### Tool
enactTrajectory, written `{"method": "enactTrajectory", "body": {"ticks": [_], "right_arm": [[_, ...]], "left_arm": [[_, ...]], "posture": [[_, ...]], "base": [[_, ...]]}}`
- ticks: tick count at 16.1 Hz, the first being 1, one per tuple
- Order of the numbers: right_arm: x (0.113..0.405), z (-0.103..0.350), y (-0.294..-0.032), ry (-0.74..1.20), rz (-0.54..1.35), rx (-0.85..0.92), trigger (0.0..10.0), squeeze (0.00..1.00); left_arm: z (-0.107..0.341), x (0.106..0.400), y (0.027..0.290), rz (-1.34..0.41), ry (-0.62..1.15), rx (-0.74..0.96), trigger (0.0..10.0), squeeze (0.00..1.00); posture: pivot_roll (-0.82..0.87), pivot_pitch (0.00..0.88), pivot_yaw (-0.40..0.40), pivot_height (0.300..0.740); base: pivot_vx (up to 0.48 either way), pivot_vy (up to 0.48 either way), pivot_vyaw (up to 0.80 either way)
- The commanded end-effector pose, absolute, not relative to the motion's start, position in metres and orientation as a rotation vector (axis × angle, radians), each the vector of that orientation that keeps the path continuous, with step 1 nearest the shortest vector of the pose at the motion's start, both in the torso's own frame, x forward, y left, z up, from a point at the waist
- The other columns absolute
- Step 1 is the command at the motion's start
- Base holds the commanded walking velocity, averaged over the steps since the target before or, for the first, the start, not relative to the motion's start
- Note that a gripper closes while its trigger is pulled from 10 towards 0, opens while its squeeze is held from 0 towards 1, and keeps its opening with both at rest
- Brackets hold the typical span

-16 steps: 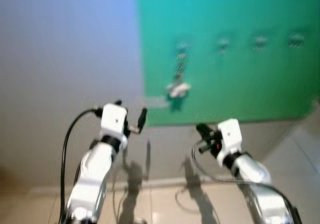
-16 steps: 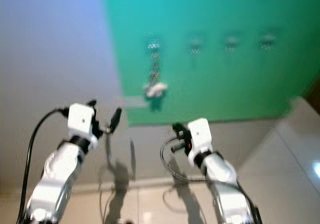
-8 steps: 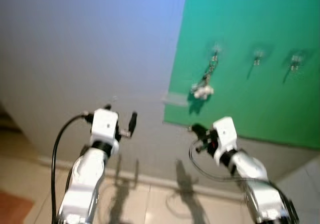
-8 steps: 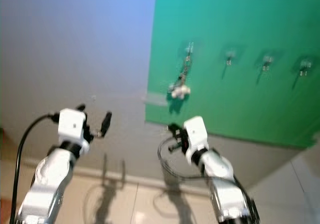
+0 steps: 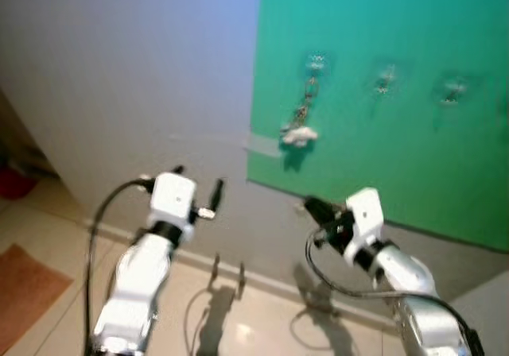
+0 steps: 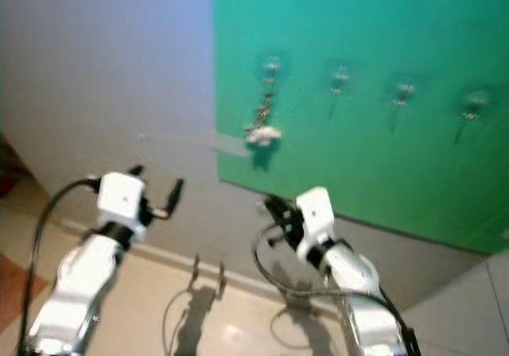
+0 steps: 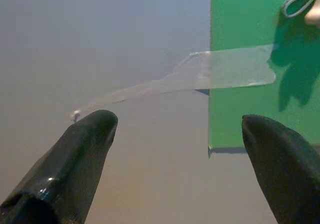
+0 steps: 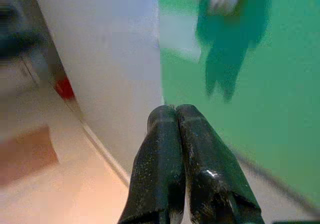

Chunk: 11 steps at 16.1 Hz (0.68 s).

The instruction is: Hang keys on a hook

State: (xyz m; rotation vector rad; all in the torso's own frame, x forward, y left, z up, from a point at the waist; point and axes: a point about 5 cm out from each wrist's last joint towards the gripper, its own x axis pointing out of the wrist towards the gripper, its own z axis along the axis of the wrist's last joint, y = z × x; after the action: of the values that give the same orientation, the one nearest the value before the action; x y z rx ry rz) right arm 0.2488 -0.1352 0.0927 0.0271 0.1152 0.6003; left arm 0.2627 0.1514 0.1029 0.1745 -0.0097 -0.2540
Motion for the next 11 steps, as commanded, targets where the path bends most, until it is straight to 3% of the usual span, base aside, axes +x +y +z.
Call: {"method": "enactTrajectory", "body": {"ticks": [1, 3, 11], "right_arm": [[0.251, 0.106, -0.136, 0.07, 0.62, 0.059, 10.0, 0.0], [0.255, 0.125, -0.125, 0.001, 0.65, 0.102, 10.0, 0.0], [0.255, 0.154, -0.101, -0.059, 0.724, 0.204, 10.0, 0.0]], "left_arm": [[0.105, 0.264, 0.143, -0.284, -0.017, 0.177, 10.0, 0.0], [0.107, 0.266, 0.147, -0.275, -0.022, 0.168, 10.0, 0.0], [0.126, 0.269, 0.147, -0.364, -0.065, 0.229, 10.0, 0.0]], "posture": [[-0.01, 0.0, 0.002, 0.74], [-0.01, 0.0, 0.006, 0.74], [0.01, 0.0, 0.016, 0.74]], "base": [[0.0, -0.48, 0.0], [0.0, -0.412, 0.0], [0.0, 0.0, 0.0]]}}
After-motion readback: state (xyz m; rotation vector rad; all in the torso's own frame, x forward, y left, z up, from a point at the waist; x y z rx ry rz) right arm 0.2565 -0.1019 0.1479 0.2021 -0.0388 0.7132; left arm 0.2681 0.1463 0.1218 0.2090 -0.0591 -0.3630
